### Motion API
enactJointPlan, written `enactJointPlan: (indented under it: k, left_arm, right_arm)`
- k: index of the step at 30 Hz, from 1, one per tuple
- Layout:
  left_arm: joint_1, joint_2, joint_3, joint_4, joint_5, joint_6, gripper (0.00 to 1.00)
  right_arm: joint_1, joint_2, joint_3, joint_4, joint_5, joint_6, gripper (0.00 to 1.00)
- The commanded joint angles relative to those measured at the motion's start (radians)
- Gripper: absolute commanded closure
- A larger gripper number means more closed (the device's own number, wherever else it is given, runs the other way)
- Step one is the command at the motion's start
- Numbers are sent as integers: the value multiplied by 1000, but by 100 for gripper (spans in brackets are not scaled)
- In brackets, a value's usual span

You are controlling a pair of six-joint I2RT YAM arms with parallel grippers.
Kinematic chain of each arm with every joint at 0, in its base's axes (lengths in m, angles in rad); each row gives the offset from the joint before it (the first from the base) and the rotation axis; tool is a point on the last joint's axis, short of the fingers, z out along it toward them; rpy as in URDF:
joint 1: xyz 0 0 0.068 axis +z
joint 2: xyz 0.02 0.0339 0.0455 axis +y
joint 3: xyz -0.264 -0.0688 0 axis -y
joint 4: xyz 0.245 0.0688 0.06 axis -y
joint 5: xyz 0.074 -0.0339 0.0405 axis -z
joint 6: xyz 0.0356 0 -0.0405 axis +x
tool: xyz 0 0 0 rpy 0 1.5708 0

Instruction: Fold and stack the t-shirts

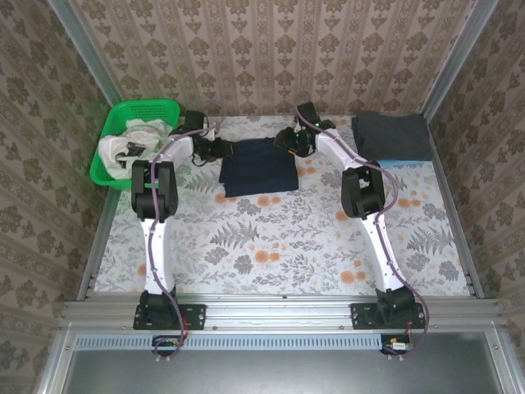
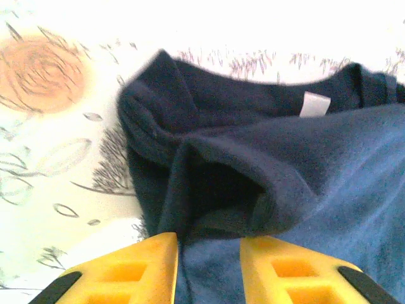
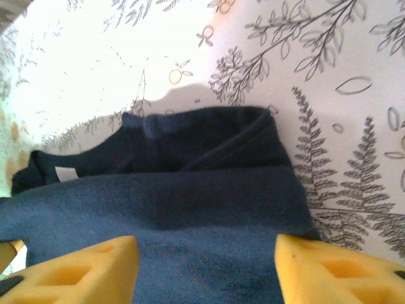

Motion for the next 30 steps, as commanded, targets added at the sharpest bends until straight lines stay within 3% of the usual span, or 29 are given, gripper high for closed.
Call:
enactJointPlan:
  k: [1, 5, 12, 15, 17, 19, 24, 30]
  left_arm:
    - [13, 0, 20, -7, -24, 27, 67]
    - [-4, -64, -4, -10, -31, 32, 67]
    - [-95, -117, -6, 28, -65, 81, 64]
    - [-87, -39, 66, 0, -80, 64, 64]
    - [-72, 8, 98, -8, -87, 50, 65]
    - [-54, 46, 113, -10, -94, 37, 65]
    - [-24, 85, 103, -25, -91, 27, 66]
    - [-11, 51, 32, -10, -64, 36, 66]
  right_arm:
    - [-2, -43, 18, -18, -1, 18, 35]
    - [2, -125, -40, -21, 39, -14, 35]
    - [18, -351, -317, 36, 110, -91, 35]
    - [9, -496, -482, 22, 255, -143, 30]
    - [-12, -593, -611, 42, 338, -179, 21]
    - [-53, -659, -697, 34, 414, -215, 12]
    - [-195, -673, -709, -73, 604, -263, 3]
    - [-371, -570, -598, -80, 634, -307, 0]
